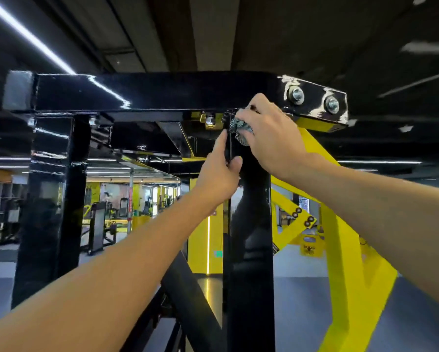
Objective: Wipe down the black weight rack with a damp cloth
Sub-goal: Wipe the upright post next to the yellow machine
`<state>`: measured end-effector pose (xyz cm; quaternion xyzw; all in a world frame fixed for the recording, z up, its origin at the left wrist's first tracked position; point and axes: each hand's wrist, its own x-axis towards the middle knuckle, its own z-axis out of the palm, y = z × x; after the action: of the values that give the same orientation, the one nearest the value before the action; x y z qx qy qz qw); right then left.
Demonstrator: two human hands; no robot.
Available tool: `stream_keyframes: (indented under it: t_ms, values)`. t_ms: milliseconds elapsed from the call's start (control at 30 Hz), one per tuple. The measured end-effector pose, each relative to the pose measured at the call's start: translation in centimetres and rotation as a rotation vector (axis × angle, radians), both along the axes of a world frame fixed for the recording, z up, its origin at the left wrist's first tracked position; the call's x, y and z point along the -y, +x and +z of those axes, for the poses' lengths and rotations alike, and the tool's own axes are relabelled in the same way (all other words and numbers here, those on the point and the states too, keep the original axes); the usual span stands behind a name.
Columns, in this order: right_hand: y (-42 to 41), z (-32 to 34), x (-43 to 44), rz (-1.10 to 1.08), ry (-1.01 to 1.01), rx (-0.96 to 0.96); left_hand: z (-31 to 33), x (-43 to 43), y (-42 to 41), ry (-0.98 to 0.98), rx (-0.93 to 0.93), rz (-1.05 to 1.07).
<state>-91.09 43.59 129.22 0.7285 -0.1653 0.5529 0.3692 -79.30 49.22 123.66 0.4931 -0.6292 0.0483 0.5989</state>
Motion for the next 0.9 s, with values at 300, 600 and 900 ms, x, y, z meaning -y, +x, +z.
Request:
stream_keyframes:
  t_ms: [300,600,900]
  values:
    - [0.2,-0.9,3.9,-0.103,-0.341,-0.094,-0.6,0.5,0.7,0.041,-0.029,-0.142]
    - [-0.4,-0.6,5.0,-0.057,-0.312,-0.145,-1.2,0.7,1.0,0.039,-0.068,-0.080]
    - [-1.8,-1.0,5.6,0.011,-0.239,-0.044,-1.8,0.5,0.6,0.008,-0.094,-0.065]
